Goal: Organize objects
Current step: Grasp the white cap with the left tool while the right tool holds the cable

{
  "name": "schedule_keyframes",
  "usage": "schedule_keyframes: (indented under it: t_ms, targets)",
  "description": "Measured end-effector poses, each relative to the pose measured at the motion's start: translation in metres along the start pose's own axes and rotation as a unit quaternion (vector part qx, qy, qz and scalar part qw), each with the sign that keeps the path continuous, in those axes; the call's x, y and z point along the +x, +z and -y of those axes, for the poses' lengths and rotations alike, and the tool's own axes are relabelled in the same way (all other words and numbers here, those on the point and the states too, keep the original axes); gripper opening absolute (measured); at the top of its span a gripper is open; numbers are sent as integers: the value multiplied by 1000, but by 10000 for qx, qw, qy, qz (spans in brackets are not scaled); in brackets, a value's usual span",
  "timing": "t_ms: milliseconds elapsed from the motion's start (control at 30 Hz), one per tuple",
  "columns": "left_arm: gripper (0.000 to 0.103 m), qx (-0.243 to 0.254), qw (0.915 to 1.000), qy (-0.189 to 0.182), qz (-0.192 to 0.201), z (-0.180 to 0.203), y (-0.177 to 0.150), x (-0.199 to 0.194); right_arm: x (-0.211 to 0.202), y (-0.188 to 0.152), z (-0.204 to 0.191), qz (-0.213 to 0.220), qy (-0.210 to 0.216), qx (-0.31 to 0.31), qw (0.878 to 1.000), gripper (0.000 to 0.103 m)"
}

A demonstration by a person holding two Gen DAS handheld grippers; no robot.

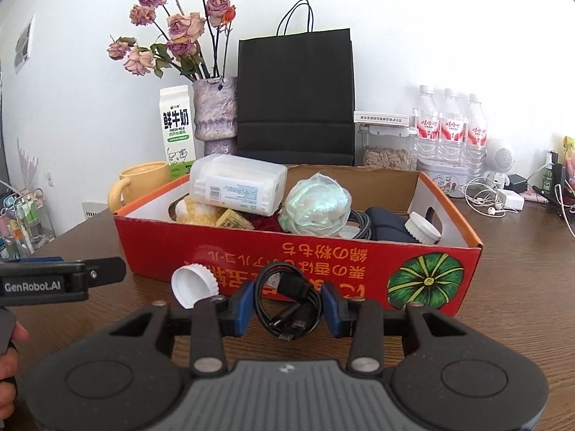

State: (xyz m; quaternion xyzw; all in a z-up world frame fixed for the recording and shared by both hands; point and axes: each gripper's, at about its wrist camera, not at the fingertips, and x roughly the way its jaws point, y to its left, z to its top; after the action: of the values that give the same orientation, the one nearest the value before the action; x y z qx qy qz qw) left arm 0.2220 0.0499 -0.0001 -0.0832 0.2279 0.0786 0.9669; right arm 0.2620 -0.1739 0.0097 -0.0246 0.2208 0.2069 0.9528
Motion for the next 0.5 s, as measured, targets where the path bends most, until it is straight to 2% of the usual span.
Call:
schedule_keyframes:
  t_ms: [267,500]
  targets:
    - [103,285,9988,-267,-290,43,-3,16,-14,0,28,254,-197,226,9992,39]
    - [103,253,9985,-14,-494,72,-2,40,-23,0,43,404,-220,316,9984,39]
